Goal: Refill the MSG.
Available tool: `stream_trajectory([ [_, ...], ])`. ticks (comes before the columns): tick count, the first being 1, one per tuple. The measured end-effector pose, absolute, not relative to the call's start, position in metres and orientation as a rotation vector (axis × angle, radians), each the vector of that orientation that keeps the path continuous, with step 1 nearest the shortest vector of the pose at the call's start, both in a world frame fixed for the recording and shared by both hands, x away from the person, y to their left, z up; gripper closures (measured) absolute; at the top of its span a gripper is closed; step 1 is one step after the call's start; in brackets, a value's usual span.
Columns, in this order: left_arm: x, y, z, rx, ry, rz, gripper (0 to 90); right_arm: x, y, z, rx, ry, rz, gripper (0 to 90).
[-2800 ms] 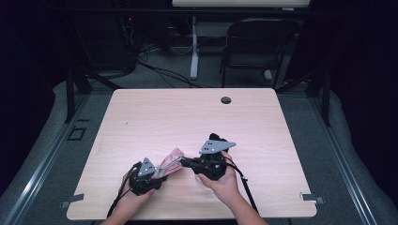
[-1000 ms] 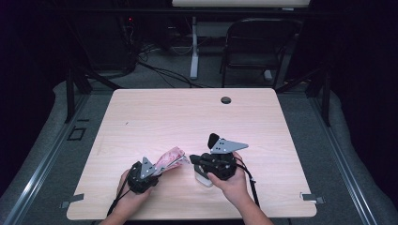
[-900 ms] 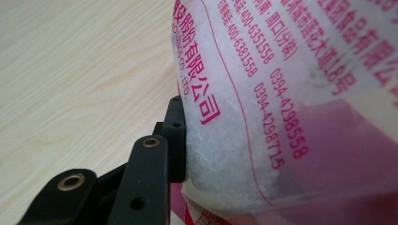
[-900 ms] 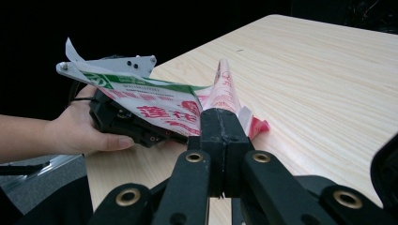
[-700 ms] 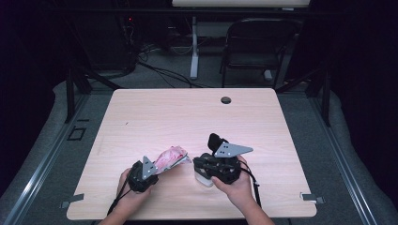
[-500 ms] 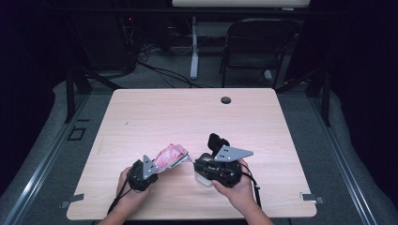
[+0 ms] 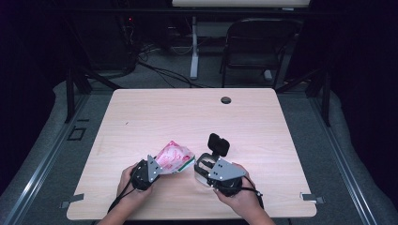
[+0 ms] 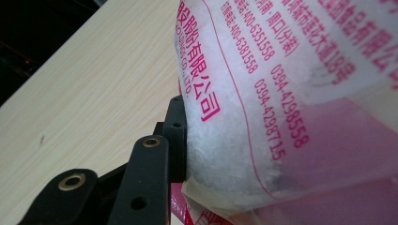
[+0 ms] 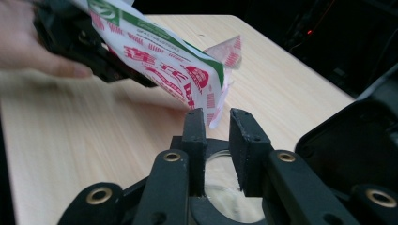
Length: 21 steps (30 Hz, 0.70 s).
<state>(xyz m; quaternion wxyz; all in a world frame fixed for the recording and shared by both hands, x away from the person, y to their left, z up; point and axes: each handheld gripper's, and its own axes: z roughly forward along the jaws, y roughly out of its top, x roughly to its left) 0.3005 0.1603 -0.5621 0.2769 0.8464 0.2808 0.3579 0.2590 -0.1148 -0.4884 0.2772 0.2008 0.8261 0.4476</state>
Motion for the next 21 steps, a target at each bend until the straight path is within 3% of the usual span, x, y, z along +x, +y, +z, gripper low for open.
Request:
stream_trajectory([
  [5,0.301,0.155,-0.556,2.276,0.720,1.039,67.7,0.250,-0.109,-0.488,0.400,2.166,1.111,68.0],
  [21,0.299,0.145,-0.557,2.298,0.665,1.088,67.9,0.246,-0.107,-0.480,0.315,2.139,1.048,66.2],
])
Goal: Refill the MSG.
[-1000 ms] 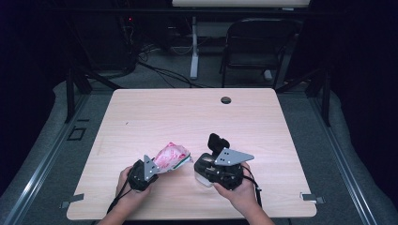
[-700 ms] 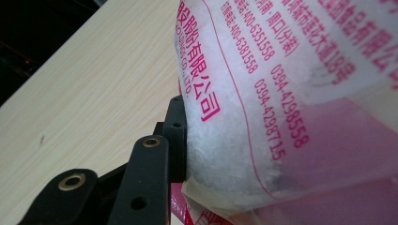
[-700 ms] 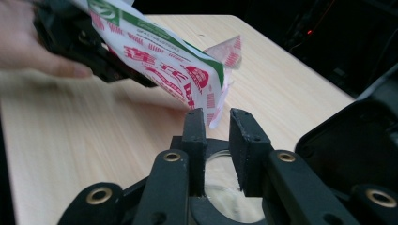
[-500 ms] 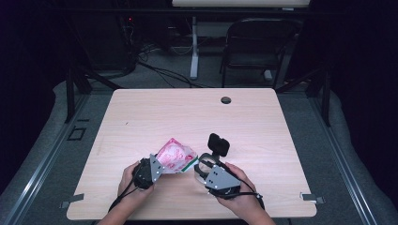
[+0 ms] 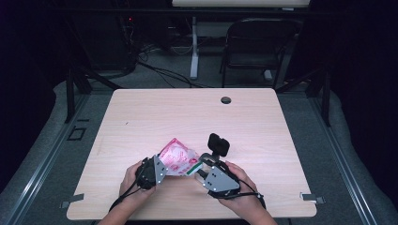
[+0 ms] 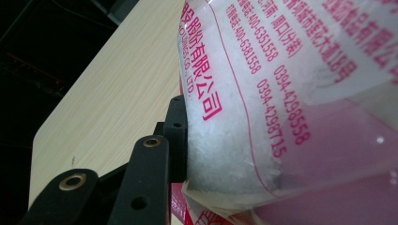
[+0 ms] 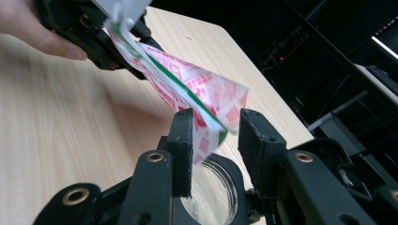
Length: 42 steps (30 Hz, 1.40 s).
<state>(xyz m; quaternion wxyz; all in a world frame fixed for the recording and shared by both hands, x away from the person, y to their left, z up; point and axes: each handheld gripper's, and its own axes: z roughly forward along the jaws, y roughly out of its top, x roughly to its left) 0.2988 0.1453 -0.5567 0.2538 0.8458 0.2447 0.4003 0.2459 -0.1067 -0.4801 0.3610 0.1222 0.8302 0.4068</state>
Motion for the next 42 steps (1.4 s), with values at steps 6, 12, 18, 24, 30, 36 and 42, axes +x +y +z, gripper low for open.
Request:
stream_trajectory([
  [6,0.299,0.143,-0.556,2.295,0.656,1.102,67.9,0.245,-0.104,-0.483,0.295,2.152,1.024,68.4],
  [12,0.299,0.143,-0.555,2.292,0.654,1.109,67.9,0.247,-0.104,-0.485,0.308,2.160,1.013,74.4],
  [18,0.298,0.143,-0.553,2.279,0.660,1.126,68.0,0.247,-0.106,-0.488,0.323,2.164,1.007,83.3],
  [24,0.298,0.142,-0.553,2.277,0.650,1.148,68.1,0.249,-0.106,-0.490,0.332,2.181,1.007,89.7],
  [30,0.298,0.142,-0.551,2.269,0.647,1.175,68.1,0.251,-0.107,-0.491,0.342,2.193,1.013,90.0],
  [36,0.298,0.139,-0.547,2.255,0.630,1.217,68.2,0.253,-0.111,-0.491,0.366,2.196,1.028,90.0],
  [42,0.299,0.136,-0.544,2.243,0.618,1.254,68.2,0.255,-0.114,-0.490,0.388,2.185,1.034,90.0],
])
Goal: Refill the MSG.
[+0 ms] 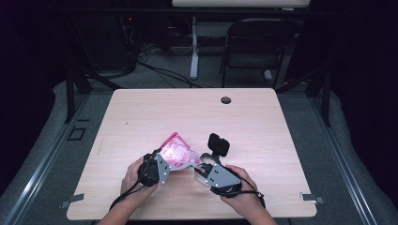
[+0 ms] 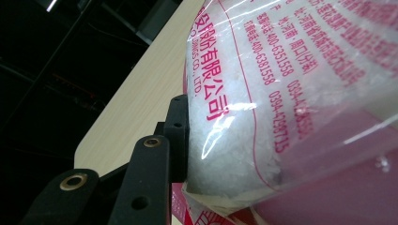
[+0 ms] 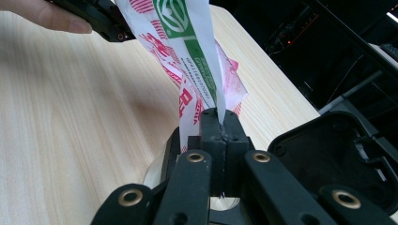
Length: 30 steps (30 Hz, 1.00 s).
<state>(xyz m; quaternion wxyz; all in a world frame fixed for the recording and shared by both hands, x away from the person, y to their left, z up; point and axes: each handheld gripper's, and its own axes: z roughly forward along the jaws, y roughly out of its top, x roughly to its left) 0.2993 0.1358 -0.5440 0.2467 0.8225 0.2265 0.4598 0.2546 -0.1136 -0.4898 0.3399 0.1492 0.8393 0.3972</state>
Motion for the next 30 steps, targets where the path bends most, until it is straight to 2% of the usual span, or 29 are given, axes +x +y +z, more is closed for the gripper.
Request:
stream_trajectory([
  [10,0.302,0.133,-0.538,2.243,0.594,1.284,68.2,0.256,-0.115,-0.490,0.382,2.187,1.042,88.5],
  [30,0.302,0.121,-0.532,2.214,0.505,1.438,68.4,0.262,-0.119,-0.494,0.449,2.144,1.019,90.0],
])
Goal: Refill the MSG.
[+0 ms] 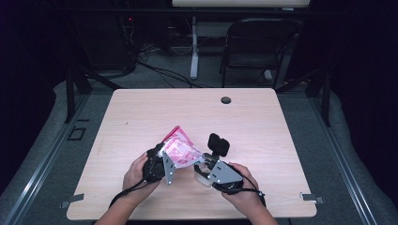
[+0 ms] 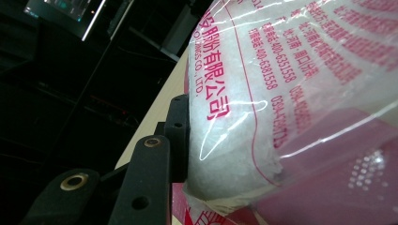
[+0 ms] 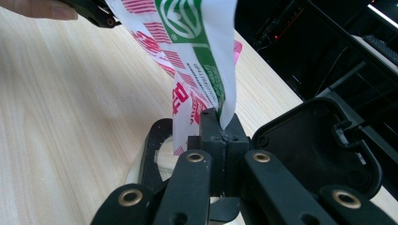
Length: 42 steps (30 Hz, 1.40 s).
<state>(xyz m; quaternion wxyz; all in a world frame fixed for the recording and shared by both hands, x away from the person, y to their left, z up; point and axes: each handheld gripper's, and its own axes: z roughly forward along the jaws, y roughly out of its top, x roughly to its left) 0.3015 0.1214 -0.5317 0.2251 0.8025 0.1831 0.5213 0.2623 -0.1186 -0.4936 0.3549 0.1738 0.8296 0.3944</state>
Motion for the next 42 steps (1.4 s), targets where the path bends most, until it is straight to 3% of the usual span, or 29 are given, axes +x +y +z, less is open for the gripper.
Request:
stream_trajectory([
  [42,0.296,0.104,-0.525,2.204,0.350,1.621,68.6,0.264,-0.132,-0.499,0.520,2.138,1.037,90.0],
])
